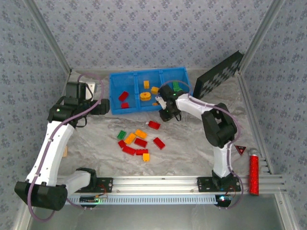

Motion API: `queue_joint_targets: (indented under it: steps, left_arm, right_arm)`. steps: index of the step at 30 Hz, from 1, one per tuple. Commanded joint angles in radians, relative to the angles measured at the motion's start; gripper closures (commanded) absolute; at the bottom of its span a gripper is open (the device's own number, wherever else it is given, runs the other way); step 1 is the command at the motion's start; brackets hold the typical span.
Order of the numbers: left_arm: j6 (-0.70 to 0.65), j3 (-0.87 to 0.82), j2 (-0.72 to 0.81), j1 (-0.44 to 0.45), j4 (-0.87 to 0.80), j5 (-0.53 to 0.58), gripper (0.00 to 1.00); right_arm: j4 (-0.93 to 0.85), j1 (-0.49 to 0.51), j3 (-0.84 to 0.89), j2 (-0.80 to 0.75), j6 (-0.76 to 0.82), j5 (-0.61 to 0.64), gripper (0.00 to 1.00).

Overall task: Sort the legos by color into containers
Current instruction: Pick up the lego from the center of the table, then place the lego in the container.

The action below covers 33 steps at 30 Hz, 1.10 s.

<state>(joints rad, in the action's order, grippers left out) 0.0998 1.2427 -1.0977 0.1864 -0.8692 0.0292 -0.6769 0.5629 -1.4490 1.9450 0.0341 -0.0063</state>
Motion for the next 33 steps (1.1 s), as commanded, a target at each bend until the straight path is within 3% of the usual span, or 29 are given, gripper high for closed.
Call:
queue_joint_targets:
  steps: [1,5,8,12,15,20,25,33]
  left_arm:
    - [0.049,0.038,-0.046,0.018,-0.069,-0.051,0.04]
    - [0.135,0.007,-0.068,0.104,-0.066,-0.058,0.05]
    - [0.278,-0.009,-0.115,0.179,-0.065,-0.072,0.06]
    - [0.552,-0.017,-0.206,0.277,-0.045,-0.115,0.11]
    - [0.767,-0.069,-0.243,0.36,0.068,-0.146,0.14]
    - [1.017,-0.056,-0.342,0.51,0.151,-0.047,0.16]
    - [1.174,0.011,-0.477,0.595,0.132,0.041,0.15]
    - [1.376,0.082,-0.677,0.65,0.169,0.033,0.16]
  right_arm:
    - [-0.057,-0.06,-0.012,-0.166,-0.057,0.006,0.7]
    - [-0.091,-0.123,-0.089,-0.195,-0.074,0.042,0.71]
    - [-0.088,-0.158,-0.166,-0.152,-0.059,0.103,0.71]
    - [-0.068,-0.196,-0.298,-0.035,-0.054,0.145,0.72]
    - [-0.039,-0.217,-0.39,0.063,-0.046,0.135,0.72]
    - [-0.023,-0.242,-0.486,0.193,-0.023,0.111,0.72]
    - [0.015,-0.253,-0.495,0.257,-0.008,0.098,0.71]
    - [0.118,-0.255,-0.436,0.275,-0.003,0.115,0.65]
